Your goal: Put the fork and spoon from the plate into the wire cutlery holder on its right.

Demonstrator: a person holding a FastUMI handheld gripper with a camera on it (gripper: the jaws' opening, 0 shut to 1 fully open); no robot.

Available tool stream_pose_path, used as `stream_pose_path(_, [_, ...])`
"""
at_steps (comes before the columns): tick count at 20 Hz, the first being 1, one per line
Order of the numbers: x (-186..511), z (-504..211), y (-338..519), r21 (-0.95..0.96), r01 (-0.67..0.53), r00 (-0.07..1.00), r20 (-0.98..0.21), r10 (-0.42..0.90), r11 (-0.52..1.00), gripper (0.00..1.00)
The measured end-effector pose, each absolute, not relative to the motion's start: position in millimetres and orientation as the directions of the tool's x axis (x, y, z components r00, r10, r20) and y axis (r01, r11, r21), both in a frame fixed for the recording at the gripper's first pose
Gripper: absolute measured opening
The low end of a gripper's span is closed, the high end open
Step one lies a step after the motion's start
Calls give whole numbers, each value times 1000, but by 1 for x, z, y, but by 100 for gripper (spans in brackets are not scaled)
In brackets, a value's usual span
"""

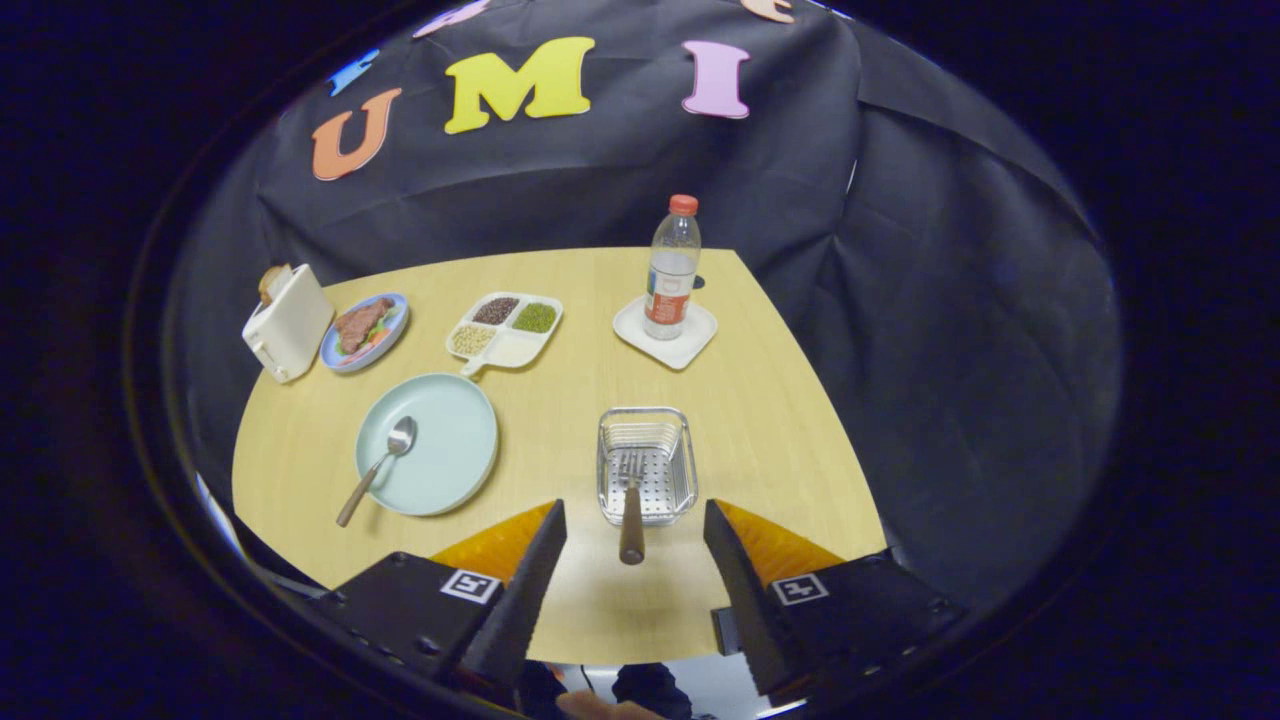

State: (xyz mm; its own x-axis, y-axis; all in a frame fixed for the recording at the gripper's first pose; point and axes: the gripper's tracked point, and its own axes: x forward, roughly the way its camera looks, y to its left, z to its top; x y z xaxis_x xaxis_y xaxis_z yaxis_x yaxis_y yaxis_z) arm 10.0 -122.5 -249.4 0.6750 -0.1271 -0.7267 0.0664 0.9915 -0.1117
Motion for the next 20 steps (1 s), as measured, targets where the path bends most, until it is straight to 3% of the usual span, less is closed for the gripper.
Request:
stream_pose_path(1, [11, -245, -119, -116, 67, 681, -720, -131, 991, 93])
stream_pose_path(2, [10, -242, -114, -117, 67, 686, -716, -131, 991, 94])
stream_pose_path(11, [9, -233, -34, -133, 21, 694, -711, -110, 991, 94])
stream_pose_path(20, [2, -282, 56, -130, -19, 616, -782, -91, 991, 94])
